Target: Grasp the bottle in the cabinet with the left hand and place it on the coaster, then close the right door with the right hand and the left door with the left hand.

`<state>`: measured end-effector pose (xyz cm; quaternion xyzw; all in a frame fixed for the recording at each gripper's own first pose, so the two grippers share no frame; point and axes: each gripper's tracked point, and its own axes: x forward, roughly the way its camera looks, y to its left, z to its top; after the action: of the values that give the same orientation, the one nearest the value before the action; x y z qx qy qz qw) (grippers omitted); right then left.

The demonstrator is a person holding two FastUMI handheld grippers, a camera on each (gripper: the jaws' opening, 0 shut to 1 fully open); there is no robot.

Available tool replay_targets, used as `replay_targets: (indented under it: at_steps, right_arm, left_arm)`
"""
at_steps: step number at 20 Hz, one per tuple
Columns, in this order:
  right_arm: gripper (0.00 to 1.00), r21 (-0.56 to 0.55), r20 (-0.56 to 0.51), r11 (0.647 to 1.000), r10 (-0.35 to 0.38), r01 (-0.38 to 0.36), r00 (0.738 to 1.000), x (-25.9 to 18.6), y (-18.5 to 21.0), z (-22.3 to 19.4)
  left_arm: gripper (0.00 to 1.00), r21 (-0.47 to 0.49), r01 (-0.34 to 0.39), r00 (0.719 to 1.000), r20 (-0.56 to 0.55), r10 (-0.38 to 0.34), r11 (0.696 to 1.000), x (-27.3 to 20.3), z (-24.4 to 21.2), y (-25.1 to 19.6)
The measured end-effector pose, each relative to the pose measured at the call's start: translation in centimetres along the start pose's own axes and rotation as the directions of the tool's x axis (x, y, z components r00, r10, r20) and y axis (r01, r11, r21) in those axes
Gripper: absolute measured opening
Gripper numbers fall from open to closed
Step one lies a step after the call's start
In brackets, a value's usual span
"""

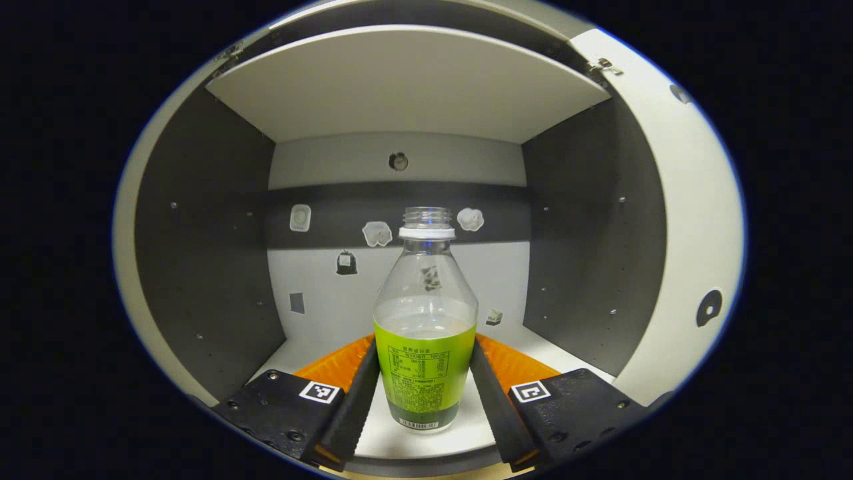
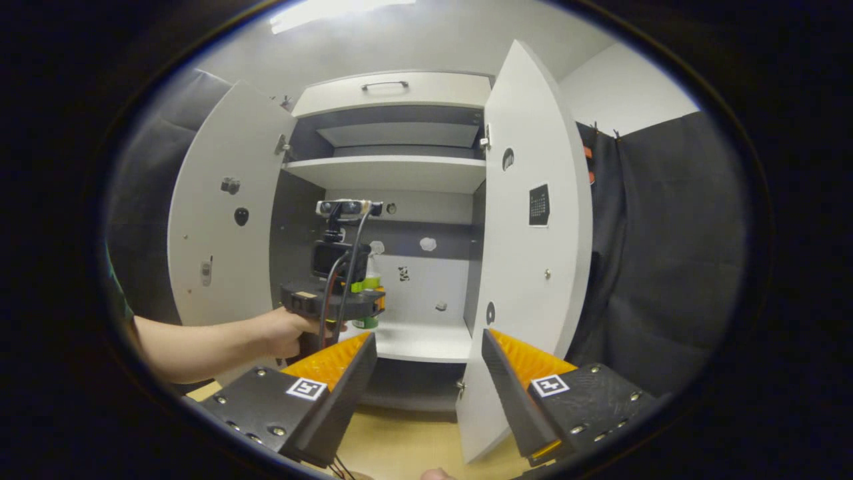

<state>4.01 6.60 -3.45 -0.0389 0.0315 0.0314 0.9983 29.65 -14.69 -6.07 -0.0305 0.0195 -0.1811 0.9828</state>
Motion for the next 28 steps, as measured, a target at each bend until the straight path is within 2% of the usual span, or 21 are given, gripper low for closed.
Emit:
replay_targets:
  at_steps: [3,6,12,17,21,22,24,28]
  right_arm:
    - [0.95,0.014,0.005,1.0,0.018,-0.018,1.0,-1.5,0.1,0.0]
    - [0.94,0.033,0.012,0.999,0.032,-0.033,0.999,-3.2,0.0,-0.1]
    - [0.95,0.061,0.011,0.997,0.046,-0.046,0.999,-6.1,-0.6,-0.7]
    - [0.95,0.109,-0.015,0.993,0.052,-0.05,0.999,-7.3,-1.3,-1.7]
    - [0.94,0.126,-0.04,0.991,0.053,-0.047,0.998,-7.7,-1.5,-2.5]
    - [0.96,0.122,-0.042,0.992,0.048,-0.043,0.998,-7.8,-1.7,-2.6]
    - [0.96,0.116,-0.042,0.993,0.041,-0.036,0.998,-8.1,-1.9,-2.8]
    - [0.96,0.103,-0.063,0.994,0.025,-0.018,0.998,-8.8,-2.4,-4.0]
  left_arm:
    - [0.78,0.002,0.011,1.0,0.015,-0.011,1.0,-4.4,0.1,-0.8]
    - [0.78,-0.01,-0.007,0.999,0.053,0.008,1.0,-9.3,0.3,-0.9]
    - [0.78,-0.011,-0.038,0.997,0.059,0.039,0.999,-17.6,-2.2,-0.7]
    - [0.77,-0.052,-0.054,0.998,-0.015,0.054,0.997,-22.6,-8.2,-1.0]
    - [0.78,-0.048,-0.074,0.996,-0.043,0.072,0.996,-25.6,-13.2,-1.1]
    - [0.78,-0.044,-0.073,0.996,-0.057,0.071,0.996,-26.2,-14.6,-1.3]
    - [0.78,-0.035,-0.049,0.998,-0.053,0.047,0.998,-27.7,-17.0,-2.4]
    - [0.79,-0.046,0.055,0.993,-0.1,-0.06,0.997,-30.9,-22.9,-6.3]
